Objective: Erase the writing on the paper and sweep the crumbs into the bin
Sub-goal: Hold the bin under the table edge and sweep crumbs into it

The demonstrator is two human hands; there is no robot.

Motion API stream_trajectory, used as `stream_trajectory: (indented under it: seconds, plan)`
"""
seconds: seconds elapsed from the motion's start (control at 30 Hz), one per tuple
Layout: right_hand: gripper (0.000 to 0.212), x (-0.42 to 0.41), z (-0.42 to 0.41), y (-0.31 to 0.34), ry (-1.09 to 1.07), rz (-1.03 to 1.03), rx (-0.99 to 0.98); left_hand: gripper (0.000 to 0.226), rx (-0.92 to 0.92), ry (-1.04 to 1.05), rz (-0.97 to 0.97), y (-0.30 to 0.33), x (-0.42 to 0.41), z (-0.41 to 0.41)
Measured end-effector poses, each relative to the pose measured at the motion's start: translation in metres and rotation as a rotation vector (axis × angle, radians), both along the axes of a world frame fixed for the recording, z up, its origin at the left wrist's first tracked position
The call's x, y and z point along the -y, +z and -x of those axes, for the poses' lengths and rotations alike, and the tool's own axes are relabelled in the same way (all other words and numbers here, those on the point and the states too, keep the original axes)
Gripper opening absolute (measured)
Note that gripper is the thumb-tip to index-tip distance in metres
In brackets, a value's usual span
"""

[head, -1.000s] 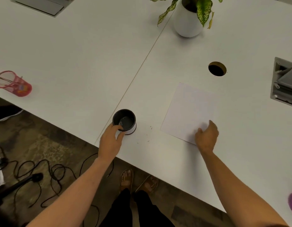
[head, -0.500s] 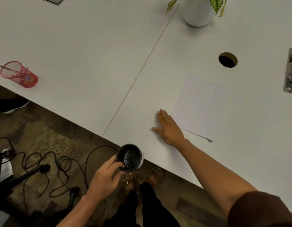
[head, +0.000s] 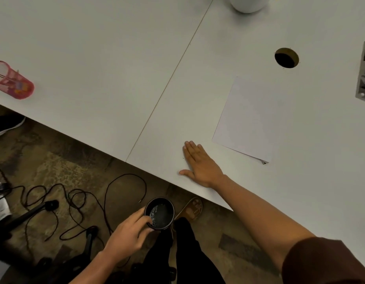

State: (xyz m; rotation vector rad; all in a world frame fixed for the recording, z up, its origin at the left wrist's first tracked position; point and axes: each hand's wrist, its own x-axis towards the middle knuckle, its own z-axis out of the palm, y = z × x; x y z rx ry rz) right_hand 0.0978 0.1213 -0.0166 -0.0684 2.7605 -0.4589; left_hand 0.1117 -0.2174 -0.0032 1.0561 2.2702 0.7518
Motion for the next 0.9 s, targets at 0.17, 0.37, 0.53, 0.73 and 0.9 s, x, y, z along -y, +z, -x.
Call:
stream_trajectory:
  seconds: [0.17, 0.37, 0.53, 0.73, 0.9]
  plan:
    - [0.084, 0.016, -0.027, 0.003, 0.123, 0.049, -0.001, 0.025, 0.077, 0.034, 0.061, -0.024, -0.017, 0.01]
    - [0.075, 0.004, -0.043, 0.014, -0.228, 0.168, -0.133, 0.011, 0.13, 0.097, 0.041, -0.038, -0.042, 0.021]
    - [0.079, -0.004, -0.027, 0.01, -0.277, 0.094, -0.049, 0.008, 0.148, 0.113, 0.048, -0.044, -0.054, 0.03]
    - [0.085, 0.037, -0.025, 0.0, -0.07, 0.018, -0.006, 0.01, 0.146, 0.126, 0.059, -0.043, -0.066, 0.039]
    - [0.084, 0.055, -0.056, 0.003, 0.046, 0.108, -0.024, 0.013, 0.146, 0.097, 0.037, -0.042, -0.069, 0.044]
